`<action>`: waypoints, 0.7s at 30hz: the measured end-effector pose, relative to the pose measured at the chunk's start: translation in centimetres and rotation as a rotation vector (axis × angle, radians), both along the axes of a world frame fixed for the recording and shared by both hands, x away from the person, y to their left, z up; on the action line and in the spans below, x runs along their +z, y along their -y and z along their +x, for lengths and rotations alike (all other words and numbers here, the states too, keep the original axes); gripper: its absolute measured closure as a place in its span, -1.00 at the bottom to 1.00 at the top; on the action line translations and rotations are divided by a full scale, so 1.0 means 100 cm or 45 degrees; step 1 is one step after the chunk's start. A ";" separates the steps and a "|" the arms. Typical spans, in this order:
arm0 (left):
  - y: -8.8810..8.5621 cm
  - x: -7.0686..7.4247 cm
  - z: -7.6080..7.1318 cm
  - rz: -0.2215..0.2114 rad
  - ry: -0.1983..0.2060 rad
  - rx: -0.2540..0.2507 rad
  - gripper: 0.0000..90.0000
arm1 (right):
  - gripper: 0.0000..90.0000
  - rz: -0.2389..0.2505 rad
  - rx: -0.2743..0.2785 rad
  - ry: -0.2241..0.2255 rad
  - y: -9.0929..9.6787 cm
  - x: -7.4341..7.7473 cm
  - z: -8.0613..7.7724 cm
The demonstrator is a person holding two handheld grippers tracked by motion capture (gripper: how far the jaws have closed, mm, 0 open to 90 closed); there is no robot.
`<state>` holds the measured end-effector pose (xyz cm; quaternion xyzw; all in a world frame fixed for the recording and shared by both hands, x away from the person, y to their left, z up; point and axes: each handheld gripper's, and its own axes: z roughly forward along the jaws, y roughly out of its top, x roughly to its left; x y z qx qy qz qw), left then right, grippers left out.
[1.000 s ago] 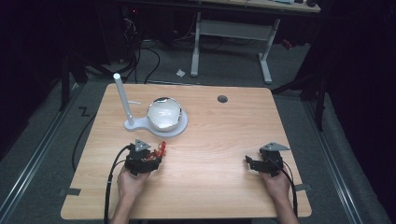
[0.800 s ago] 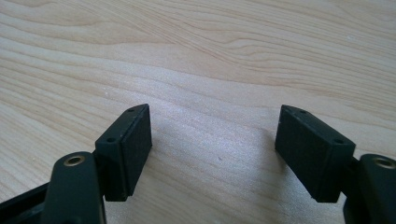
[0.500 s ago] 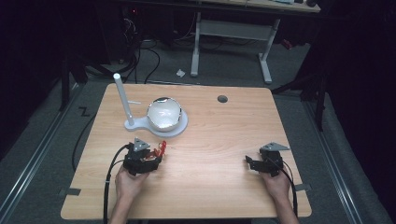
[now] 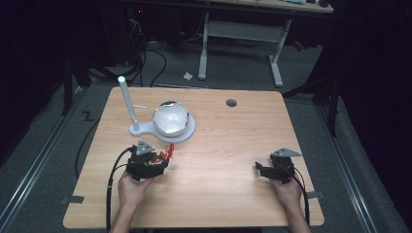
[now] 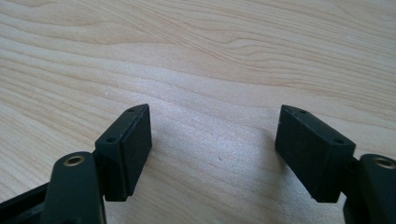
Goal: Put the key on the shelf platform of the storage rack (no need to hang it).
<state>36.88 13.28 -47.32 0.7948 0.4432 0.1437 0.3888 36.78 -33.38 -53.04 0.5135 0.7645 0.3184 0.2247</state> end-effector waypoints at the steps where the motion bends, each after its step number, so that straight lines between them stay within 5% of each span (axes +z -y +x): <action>1: -0.002 0.001 0.000 -0.001 -0.003 0.005 -0.05 | -0.40 0.000 0.000 0.000 0.000 0.000 0.000; 21: -0.018 0.029 -0.003 -0.038 0.053 0.030 -0.05 | -0.40 0.000 0.000 0.000 0.000 0.000 0.000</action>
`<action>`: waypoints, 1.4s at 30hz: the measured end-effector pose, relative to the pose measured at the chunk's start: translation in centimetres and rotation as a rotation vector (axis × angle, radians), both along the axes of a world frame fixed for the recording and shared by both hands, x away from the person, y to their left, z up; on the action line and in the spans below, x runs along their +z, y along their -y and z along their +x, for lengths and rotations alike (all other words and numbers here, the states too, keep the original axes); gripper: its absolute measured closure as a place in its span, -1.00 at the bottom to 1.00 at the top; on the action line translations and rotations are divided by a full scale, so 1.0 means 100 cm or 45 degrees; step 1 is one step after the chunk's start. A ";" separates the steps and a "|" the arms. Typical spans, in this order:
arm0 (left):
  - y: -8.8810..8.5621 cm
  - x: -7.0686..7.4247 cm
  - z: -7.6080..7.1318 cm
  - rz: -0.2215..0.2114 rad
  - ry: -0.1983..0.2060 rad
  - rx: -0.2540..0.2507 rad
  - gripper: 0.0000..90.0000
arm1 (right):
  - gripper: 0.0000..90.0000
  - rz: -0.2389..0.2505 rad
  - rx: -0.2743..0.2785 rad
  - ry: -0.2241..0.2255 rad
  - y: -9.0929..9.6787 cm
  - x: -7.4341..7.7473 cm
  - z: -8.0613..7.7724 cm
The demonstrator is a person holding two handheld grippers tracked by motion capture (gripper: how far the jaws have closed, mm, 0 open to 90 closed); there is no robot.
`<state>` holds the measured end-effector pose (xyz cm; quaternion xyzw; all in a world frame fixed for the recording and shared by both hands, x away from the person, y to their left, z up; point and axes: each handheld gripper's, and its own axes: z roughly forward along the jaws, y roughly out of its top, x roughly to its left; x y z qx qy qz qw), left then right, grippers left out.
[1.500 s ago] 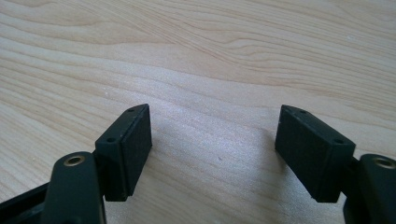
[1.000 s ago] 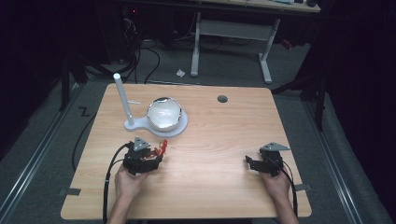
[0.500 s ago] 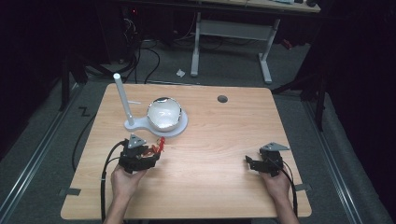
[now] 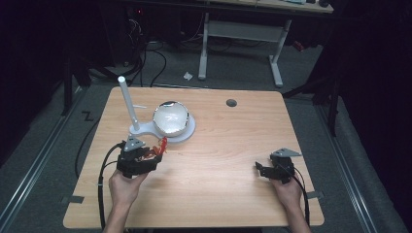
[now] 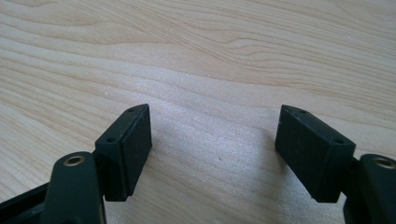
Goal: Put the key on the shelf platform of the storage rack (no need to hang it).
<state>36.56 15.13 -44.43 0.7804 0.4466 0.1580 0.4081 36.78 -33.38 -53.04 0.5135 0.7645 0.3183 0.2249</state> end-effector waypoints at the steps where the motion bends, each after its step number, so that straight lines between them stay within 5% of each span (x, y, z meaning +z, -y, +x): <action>1: -0.001 0.002 0.000 0.002 0.004 -0.001 -0.05 | -0.40 0.000 0.000 0.000 0.000 0.000 0.000; 24: -0.007 0.047 0.026 -0.060 0.003 -0.057 -0.05 | -0.40 0.000 0.000 0.000 0.000 0.000 0.000; 42: 0.008 0.059 0.054 -0.013 -0.008 -0.067 -0.05 | -0.40 0.000 0.000 0.000 0.000 0.000 0.000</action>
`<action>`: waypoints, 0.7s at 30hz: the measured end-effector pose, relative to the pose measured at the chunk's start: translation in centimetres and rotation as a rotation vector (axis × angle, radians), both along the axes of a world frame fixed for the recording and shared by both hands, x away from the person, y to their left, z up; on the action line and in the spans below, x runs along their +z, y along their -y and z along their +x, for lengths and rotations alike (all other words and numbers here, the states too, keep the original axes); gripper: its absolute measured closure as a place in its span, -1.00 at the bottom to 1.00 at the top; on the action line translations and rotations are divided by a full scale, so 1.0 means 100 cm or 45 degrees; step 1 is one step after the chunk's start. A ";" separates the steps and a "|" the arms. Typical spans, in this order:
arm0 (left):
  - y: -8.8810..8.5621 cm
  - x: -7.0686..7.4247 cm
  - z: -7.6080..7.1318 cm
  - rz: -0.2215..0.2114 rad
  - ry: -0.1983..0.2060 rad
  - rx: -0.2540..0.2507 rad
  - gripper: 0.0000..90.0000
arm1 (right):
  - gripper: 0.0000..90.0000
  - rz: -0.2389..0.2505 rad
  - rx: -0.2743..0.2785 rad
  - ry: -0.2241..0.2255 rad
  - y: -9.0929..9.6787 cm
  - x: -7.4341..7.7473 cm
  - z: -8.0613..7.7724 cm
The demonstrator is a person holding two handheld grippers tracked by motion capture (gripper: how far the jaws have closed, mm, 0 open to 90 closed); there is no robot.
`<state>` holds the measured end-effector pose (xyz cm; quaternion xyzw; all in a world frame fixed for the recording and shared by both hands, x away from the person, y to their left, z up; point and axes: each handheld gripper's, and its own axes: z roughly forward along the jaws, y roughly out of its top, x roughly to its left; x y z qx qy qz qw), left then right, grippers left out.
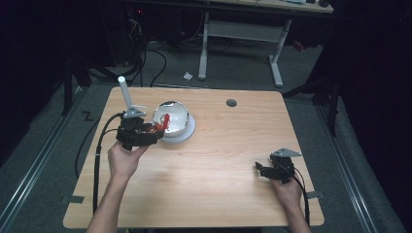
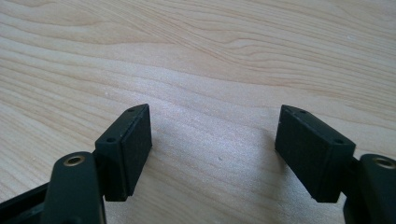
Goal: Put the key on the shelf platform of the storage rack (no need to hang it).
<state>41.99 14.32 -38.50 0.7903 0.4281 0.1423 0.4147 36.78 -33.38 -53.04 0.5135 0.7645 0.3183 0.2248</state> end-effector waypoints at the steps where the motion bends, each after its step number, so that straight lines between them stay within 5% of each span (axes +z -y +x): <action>1: 0.001 0.001 0.001 0.000 0.002 0.000 -0.05 | -0.40 0.000 0.000 0.000 0.000 0.000 0.000; 21: 0.015 0.008 0.028 0.010 0.003 -0.005 -0.06 | -0.40 -0.001 0.002 -0.001 0.000 0.000 0.000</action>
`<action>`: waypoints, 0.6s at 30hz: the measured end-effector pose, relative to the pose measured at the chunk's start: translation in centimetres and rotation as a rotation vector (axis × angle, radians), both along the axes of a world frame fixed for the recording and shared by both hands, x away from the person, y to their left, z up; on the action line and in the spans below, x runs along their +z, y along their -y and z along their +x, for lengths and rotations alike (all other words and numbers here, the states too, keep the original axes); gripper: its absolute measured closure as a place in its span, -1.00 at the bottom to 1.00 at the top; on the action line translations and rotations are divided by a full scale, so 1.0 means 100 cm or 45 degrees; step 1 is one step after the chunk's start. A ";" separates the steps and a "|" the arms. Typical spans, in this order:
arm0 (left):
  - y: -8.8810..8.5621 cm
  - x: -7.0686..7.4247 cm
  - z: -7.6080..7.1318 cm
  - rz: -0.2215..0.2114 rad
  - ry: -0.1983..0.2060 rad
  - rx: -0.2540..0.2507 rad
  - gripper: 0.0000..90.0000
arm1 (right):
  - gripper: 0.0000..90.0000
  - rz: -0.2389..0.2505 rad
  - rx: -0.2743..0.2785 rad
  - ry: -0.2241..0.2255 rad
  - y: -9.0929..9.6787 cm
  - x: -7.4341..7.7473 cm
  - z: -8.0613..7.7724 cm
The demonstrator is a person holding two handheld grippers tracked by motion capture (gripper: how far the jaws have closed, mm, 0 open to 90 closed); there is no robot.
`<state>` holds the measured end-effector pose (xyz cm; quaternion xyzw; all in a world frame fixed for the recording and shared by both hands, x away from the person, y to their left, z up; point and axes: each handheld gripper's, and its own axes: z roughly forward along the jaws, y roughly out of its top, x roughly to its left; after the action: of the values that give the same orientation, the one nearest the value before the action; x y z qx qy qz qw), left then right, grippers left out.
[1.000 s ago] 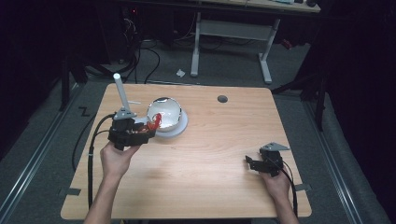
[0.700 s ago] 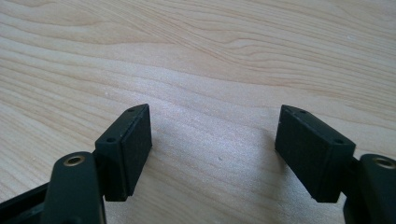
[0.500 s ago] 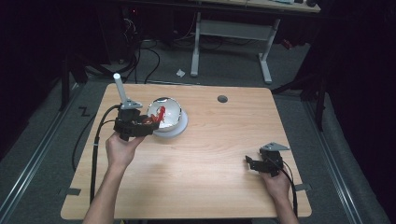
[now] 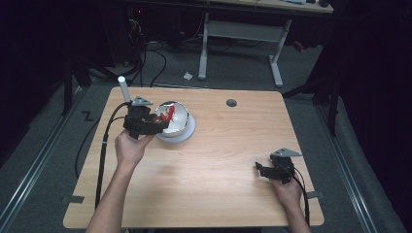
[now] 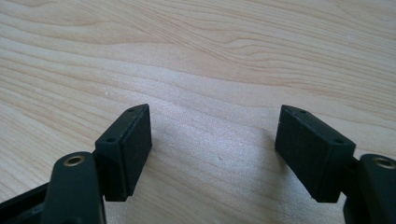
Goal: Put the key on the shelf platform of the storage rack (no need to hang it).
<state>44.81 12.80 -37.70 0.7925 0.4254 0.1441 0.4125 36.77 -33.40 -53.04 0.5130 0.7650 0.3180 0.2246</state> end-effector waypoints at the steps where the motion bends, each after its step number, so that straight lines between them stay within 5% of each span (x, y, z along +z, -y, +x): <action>1: 0.000 0.000 0.001 -0.008 0.001 -0.002 -0.06 | -0.40 0.000 -0.001 0.002 0.000 0.000 0.000; 18: 0.012 -0.021 0.026 0.023 -0.049 0.015 -0.06 | -0.40 0.000 0.000 0.000 0.000 0.000 0.000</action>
<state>47.43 11.56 -39.84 0.7964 0.4366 0.1348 0.3963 36.76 -33.40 -53.04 0.5131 0.7649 0.3181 0.2246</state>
